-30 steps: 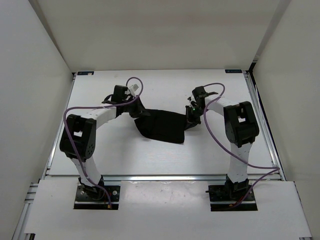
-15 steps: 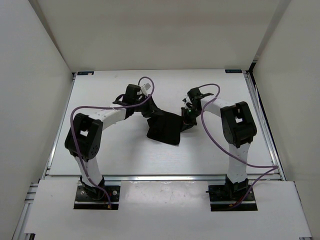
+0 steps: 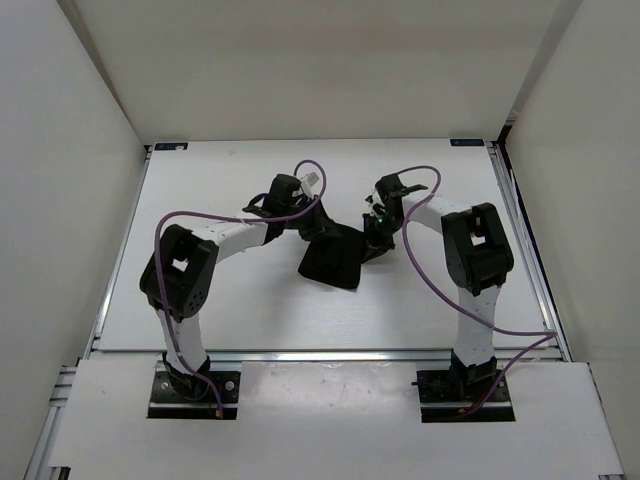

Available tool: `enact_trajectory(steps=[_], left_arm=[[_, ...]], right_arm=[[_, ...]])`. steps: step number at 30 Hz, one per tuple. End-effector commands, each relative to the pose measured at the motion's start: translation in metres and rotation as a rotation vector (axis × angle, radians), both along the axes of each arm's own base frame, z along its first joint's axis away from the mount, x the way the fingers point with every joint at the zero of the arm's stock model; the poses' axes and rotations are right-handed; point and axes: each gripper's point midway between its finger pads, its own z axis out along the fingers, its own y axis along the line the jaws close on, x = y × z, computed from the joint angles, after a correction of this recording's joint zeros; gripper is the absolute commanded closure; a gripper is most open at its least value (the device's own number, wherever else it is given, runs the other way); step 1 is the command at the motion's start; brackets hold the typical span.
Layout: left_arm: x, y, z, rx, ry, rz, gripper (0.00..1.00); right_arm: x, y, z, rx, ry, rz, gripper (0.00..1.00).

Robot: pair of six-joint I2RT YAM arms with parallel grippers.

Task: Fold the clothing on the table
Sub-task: Fold the skirt

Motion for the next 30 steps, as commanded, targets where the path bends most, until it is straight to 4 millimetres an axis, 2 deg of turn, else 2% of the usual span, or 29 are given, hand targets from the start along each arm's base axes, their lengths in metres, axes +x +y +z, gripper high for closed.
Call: enact_trajectory(steps=[1,4,10,11,15,16,17,19,21,23,30], left_arm=[[-0.006,-0.009,-0.004,0.0,0.0,-0.007,1.0],[-0.007,-0.016,-0.009,-0.009,-0.009,-0.01,1.0],[-0.007,-0.034,-0.015,-0.012,-0.006,-0.012,1.0],[-0.005,-0.035,-0.016,-0.011,-0.007,-0.011,0.97],[-0.004,-0.043,-0.017,-0.021,-0.011,-0.003,0.73],[-0.001,-0.044,-0.015,-0.037,-0.01,0.003,0.55],[-0.004,-0.048,-0.015,-0.049,-0.002,-0.003,0.5],[-0.001,-0.054,-0.006,-0.097,-0.014,-0.007,0.41],[-0.002,-0.066,0.01,-0.15,-0.025,-0.028,0.22],[0.005,-0.073,0.032,-0.195,-0.059,-0.029,0.18],[0.001,-0.089,0.098,-0.365,-0.1,-0.071,0.05]], right_arm=[[0.011,-0.002,0.008,-0.007,-0.036,0.005,0.88],[0.015,-0.004,0.012,0.002,-0.055,0.002,0.89],[0.011,-0.012,0.012,-0.006,-0.05,-0.007,0.89],[0.008,-0.011,0.013,0.001,-0.043,-0.005,0.89],[0.006,-0.016,0.01,-0.008,-0.048,-0.005,0.89],[0.006,-0.015,0.012,0.0,-0.045,-0.011,0.89],[0.006,-0.016,0.012,0.0,-0.052,-0.008,0.89],[0.001,-0.017,0.01,-0.005,-0.045,-0.005,0.89],[0.003,-0.019,0.014,0.001,-0.062,-0.009,0.89],[0.0,-0.025,0.012,-0.005,-0.05,-0.031,0.89],[0.01,-0.052,0.033,-0.018,-0.11,-0.102,0.89]])
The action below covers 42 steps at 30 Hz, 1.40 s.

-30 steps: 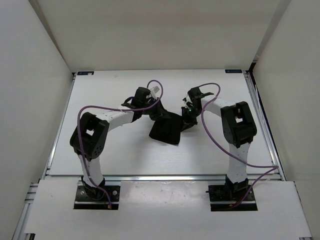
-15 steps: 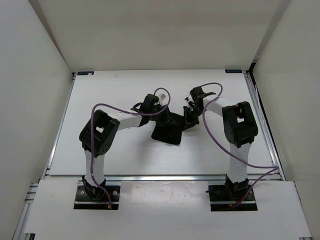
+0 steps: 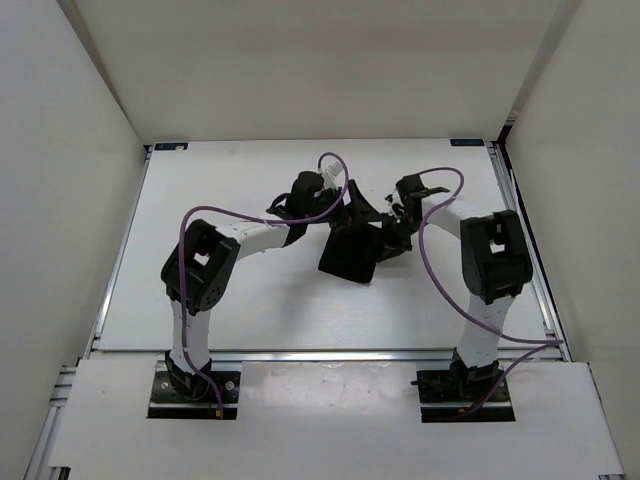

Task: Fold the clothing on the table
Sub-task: Fold the skirt

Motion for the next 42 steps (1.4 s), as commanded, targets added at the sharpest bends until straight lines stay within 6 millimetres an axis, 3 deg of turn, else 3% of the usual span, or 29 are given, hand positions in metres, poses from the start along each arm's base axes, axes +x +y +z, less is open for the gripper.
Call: enact_trajectory(steps=[1,4,8,13,18,23,28,29,30,34,38,42], left_arm=[[-0.005,-0.013,0.068,-0.151,-0.087,-0.044,0.05],[-0.009,-0.013,0.075,-0.159,-0.09,-0.054,0.04],[-0.013,-0.011,0.048,-0.088,-0.071,-0.057,0.04],[-0.024,-0.009,0.003,0.006,-0.023,-0.084,0.05],[-0.037,-0.015,-0.007,0.018,0.0,-0.13,0.06],[-0.011,0.017,0.001,0.089,-0.064,-0.053,0.05],[-0.015,0.063,-0.027,0.151,-0.02,0.021,0.07],[-0.012,0.076,-0.037,0.169,-0.01,0.05,0.06],[-0.013,0.082,-0.033,0.168,-0.016,0.062,0.07],[-0.014,0.102,-0.05,0.176,0.017,0.1,0.08],[-0.017,0.091,-0.053,0.132,0.037,0.083,0.1],[-0.016,0.082,-0.066,0.213,0.04,0.072,0.15]], right_arm=[[0.012,-0.015,0.029,0.002,-0.095,-0.04,0.89],[0.027,-0.036,0.046,-0.004,-0.143,-0.109,0.88],[0.038,-0.045,0.062,0.008,-0.178,-0.157,0.89],[0.034,-0.035,0.068,0.021,-0.191,-0.164,0.89],[0.036,-0.02,0.081,0.064,-0.237,-0.15,0.89],[0.04,0.004,0.1,0.079,-0.286,-0.071,0.88],[0.039,0.035,0.12,0.049,-0.327,0.013,0.88],[0.034,0.041,0.12,0.05,-0.321,0.031,0.88],[0.03,0.045,0.119,0.047,-0.315,0.046,0.88],[0.012,0.061,0.107,0.065,-0.275,0.085,0.89],[0.001,0.063,0.09,0.06,-0.22,0.101,0.89],[-0.005,0.064,0.075,0.066,-0.16,0.126,0.89]])
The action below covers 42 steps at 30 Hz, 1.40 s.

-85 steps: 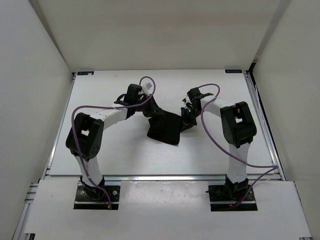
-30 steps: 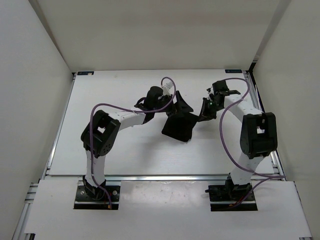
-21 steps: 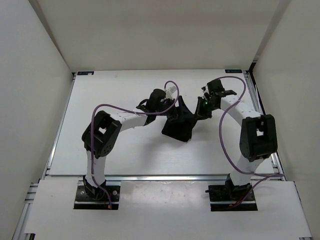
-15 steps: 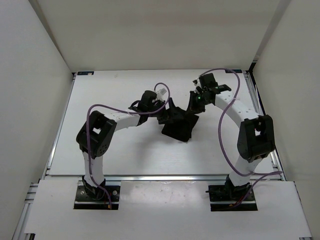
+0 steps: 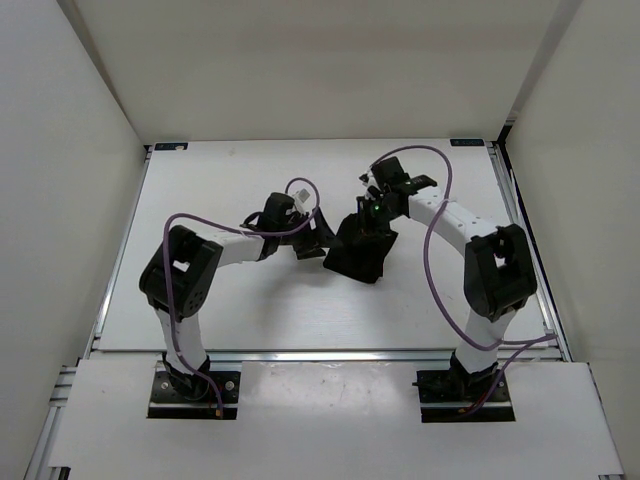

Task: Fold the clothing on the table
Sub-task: Fold the skirt

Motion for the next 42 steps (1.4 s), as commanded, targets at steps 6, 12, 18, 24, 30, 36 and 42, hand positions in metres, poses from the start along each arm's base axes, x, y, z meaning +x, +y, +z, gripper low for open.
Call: enact_trajectory(steps=[6,12,18,24,30,36,42], left_arm=[[0.011,-0.017,-0.014,0.133,-0.05,-0.028,0.63],[0.021,-0.003,-0.027,0.302,-0.081,-0.005,0.61],[0.005,-0.002,-0.048,0.411,-0.081,-0.04,0.85],[-0.003,0.012,-0.052,0.454,-0.077,-0.034,0.86],[0.001,0.018,-0.035,0.424,-0.103,-0.005,0.86],[0.0,0.013,-0.016,0.383,-0.119,0.001,0.86],[-0.01,0.015,-0.018,0.394,-0.106,-0.011,0.86]], right_arm=[[-0.006,-0.005,-0.035,-0.04,0.114,0.036,0.89],[0.019,-0.015,-0.044,-0.07,0.1,0.009,0.89],[0.075,-0.05,-0.042,-0.115,-0.005,-0.118,0.9],[0.099,-0.124,-0.046,-0.239,-0.017,-0.307,0.9],[0.082,-0.128,-0.001,-0.285,-0.137,-0.261,0.87],[0.072,-0.043,0.026,-0.124,-0.143,-0.082,0.87],[0.055,0.022,0.015,-0.06,-0.096,0.1,0.87]])
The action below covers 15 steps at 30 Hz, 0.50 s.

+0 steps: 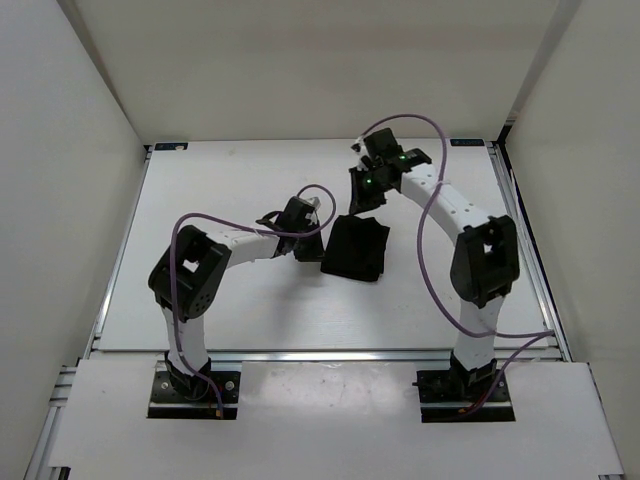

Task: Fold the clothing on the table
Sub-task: Fold the skirt

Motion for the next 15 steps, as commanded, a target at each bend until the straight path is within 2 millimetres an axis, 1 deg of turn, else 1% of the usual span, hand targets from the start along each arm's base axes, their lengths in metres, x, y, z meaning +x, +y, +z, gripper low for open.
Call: enact_trajectory(steps=[1,2,3,4,5,6,8,9,10,11,12,13,15], left_arm=[[-0.006,-0.001,0.027,-0.028,-0.042,-0.005,0.86],[-0.006,0.0,0.026,-0.027,-0.04,0.004,0.86],[-0.007,0.001,0.029,-0.036,-0.042,0.005,0.86],[-0.009,0.002,0.029,-0.037,-0.036,0.004,0.85],[-0.01,0.004,0.028,-0.034,-0.031,0.004,0.86],[-0.007,0.004,0.036,-0.045,-0.043,0.009,0.85],[-0.003,0.011,0.036,-0.037,-0.05,0.027,0.86],[-0.007,0.01,0.038,-0.038,-0.049,0.02,0.86],[-0.003,0.015,0.036,-0.037,-0.05,0.036,0.85],[-0.007,0.013,0.037,-0.043,-0.047,0.026,0.85],[-0.006,0.017,0.032,-0.034,-0.04,0.037,0.86],[-0.008,0.017,0.033,-0.03,-0.045,0.033,0.86],[-0.012,0.021,0.029,-0.018,-0.039,0.032,0.86]], right_arm=[[-0.011,0.027,-0.018,0.012,0.081,0.118,0.86],[-0.013,0.035,-0.027,0.004,0.108,0.14,0.87],[-0.011,0.036,-0.04,-0.004,0.132,0.138,0.87],[-0.009,0.036,-0.044,-0.019,0.133,0.142,0.88],[-0.005,0.034,-0.053,-0.026,0.151,0.135,0.88],[-0.002,0.028,-0.063,-0.041,0.173,0.117,0.87],[0.003,0.021,-0.072,-0.043,0.19,0.1,0.88],[0.005,0.014,-0.077,-0.054,0.204,0.081,0.88],[0.011,0.005,-0.079,-0.065,0.198,0.065,0.88],[0.013,-0.005,-0.084,-0.081,0.206,0.047,0.88],[0.019,-0.018,-0.087,-0.094,0.201,0.02,0.88],[0.02,-0.023,-0.089,-0.098,0.202,0.012,0.88],[0.029,-0.045,-0.09,-0.102,0.201,-0.038,0.89]])
